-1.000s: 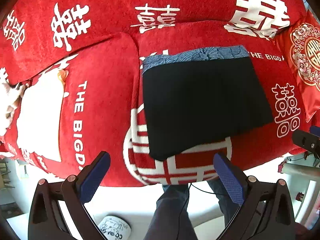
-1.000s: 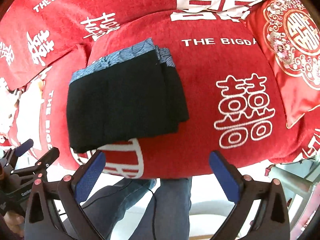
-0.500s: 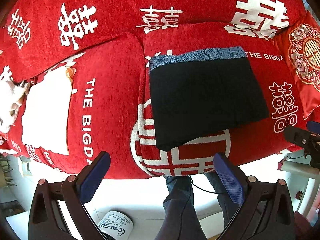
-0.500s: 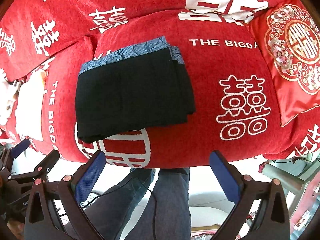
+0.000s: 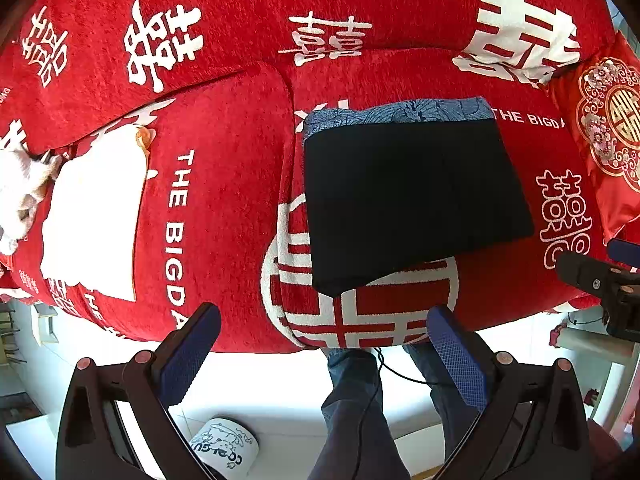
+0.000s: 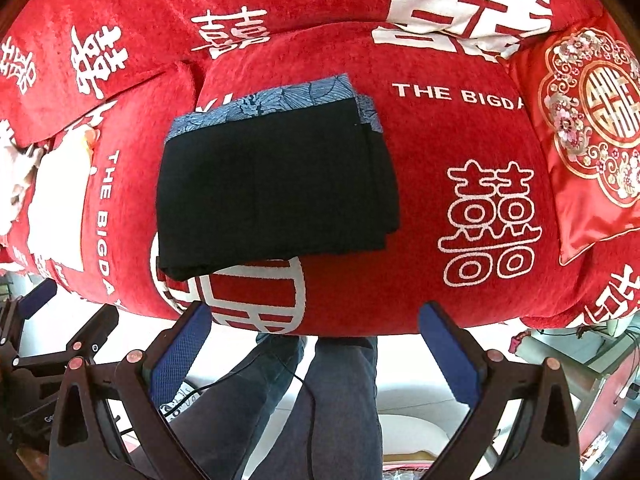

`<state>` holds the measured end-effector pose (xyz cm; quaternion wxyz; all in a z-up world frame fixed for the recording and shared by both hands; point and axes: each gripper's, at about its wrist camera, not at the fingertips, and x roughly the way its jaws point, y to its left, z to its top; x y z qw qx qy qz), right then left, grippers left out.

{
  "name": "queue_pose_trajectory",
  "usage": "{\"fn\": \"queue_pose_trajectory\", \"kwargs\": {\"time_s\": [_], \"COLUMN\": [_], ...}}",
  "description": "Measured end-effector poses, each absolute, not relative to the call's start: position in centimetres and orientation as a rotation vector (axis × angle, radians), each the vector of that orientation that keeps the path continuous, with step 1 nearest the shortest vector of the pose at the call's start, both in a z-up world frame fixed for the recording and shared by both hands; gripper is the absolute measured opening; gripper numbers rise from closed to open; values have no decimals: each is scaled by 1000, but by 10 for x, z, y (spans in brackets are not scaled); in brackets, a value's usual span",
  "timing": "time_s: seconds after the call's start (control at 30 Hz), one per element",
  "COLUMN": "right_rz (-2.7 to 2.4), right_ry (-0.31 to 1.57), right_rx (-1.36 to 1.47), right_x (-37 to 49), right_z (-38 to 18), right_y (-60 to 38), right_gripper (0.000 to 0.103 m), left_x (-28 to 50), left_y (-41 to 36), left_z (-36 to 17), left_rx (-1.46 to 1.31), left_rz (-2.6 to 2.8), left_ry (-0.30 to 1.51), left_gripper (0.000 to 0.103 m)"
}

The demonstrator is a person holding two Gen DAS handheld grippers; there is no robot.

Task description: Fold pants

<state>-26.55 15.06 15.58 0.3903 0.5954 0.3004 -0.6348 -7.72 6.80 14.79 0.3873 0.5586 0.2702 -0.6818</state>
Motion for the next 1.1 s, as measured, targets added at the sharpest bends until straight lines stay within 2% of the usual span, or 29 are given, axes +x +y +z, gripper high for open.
{"fn": "queue_pose_trajectory", "kwargs": {"time_s": [1.1], "right_rz": [-1599], "right_ry": [761], "right_rx": [1530], "right_x": [-264], "right_z": [150], "right_y": [150], "right_gripper": [103], "left_x": [-94], "left_y": [78], "left_z": [153], "left_rx": [1425], "left_rz": [-1784], "left_ry": [640], "left_gripper": [103]}}
